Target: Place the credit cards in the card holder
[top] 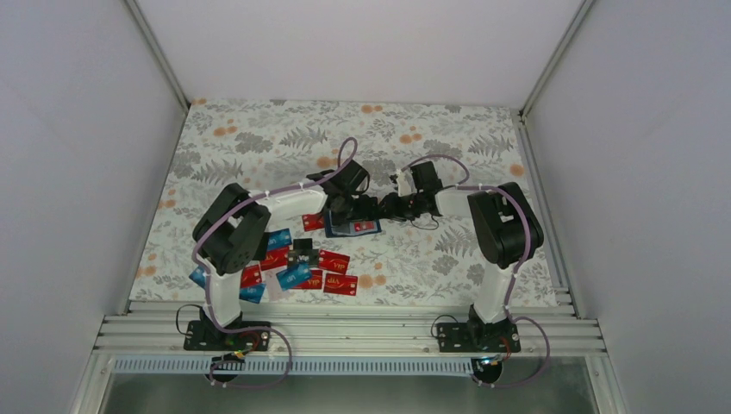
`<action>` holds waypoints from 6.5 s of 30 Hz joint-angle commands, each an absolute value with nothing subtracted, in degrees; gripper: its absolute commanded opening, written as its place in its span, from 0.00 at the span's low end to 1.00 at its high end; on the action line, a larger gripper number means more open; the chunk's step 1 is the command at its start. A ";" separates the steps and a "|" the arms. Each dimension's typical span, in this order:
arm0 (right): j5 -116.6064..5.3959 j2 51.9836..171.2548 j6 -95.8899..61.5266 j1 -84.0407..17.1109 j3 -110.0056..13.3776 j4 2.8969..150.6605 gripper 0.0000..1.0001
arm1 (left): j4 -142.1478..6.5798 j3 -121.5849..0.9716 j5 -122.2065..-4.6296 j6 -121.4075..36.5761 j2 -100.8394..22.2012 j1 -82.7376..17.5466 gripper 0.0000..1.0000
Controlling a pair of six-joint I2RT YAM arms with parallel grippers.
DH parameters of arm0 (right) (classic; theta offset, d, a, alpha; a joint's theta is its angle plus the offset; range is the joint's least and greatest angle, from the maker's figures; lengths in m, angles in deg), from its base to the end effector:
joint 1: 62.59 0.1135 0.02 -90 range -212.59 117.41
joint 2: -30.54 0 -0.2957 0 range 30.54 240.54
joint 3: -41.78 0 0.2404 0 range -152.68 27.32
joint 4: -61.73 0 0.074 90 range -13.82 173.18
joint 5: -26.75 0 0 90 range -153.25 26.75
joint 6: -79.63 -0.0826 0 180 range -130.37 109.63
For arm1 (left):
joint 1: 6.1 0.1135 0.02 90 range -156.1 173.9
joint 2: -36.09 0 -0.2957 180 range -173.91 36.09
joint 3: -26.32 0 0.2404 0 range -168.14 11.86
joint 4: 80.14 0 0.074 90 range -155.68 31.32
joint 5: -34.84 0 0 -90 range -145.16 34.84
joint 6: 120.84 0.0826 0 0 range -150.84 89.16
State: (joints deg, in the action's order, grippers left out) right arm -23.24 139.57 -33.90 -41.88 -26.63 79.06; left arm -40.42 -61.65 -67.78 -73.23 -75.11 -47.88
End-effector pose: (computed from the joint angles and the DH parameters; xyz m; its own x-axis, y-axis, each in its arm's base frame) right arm 0.3289 0.1811 0.1202 -0.9624 -0.0370 -0.2690 -0.2244 0.6659 0.7115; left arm 0.2998 -0.2921 0.1567 -0.9788 -0.0077 -0.2047 0.0872 0.8886 -0.4503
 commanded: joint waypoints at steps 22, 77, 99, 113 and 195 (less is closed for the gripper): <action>-18.80 134.07 -31.50 -40.62 -29.32 89.48 0.32 | -41.05 -54.11 -57.93 -63.17 -60.64 -48.40 0.58; -15.32 137.26 -34.10 -38.78 -24.70 86.51 0.32 | -47.85 -50.14 -61.30 -64.08 -71.99 -48.31 0.02; -9.11 136.67 -35.06 -38.17 -25.97 84.84 0.33 | -49.44 -49.27 -63.17 -65.08 -71.55 -48.38 0.02; -8.92 136.94 -35.50 -36.30 -28.89 85.94 0.33 | -49.65 -49.33 -63.22 -65.90 -68.61 -48.29 0.02; -29.03 130.96 -29.90 -29.97 -34.92 98.24 0.37 | -36.59 -32.18 -51.12 -73.54 -35.13 -49.78 0.04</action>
State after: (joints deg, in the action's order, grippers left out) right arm -25.42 134.37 -31.03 -29.75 -36.14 96.83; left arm -38.00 -33.17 -51.71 -72.24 -36.47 -48.84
